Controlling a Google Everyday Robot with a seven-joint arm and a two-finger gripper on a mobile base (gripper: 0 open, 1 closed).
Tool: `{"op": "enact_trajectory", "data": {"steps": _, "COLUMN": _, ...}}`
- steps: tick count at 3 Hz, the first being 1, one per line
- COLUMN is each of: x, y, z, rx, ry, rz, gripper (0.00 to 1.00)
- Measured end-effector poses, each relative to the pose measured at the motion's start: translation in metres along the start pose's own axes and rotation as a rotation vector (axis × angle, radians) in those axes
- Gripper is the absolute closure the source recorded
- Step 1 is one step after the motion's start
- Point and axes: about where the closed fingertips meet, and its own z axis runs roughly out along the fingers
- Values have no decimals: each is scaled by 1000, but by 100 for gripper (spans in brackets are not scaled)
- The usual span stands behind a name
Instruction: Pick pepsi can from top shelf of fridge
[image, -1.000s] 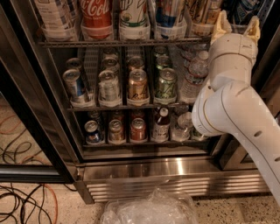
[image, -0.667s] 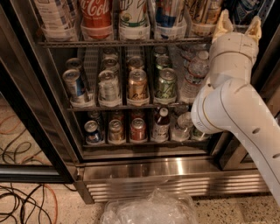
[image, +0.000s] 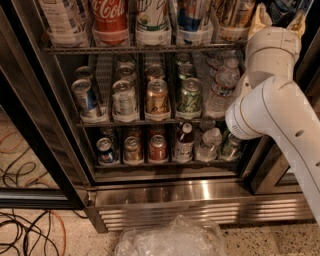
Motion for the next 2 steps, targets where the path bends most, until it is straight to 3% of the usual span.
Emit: {"op": "enact_trajectory", "data": {"steps": 2, "x": -13, "y": 2, "z": -6, "rx": -22, "ry": 16, "rz": 3, "gripper": 36}}
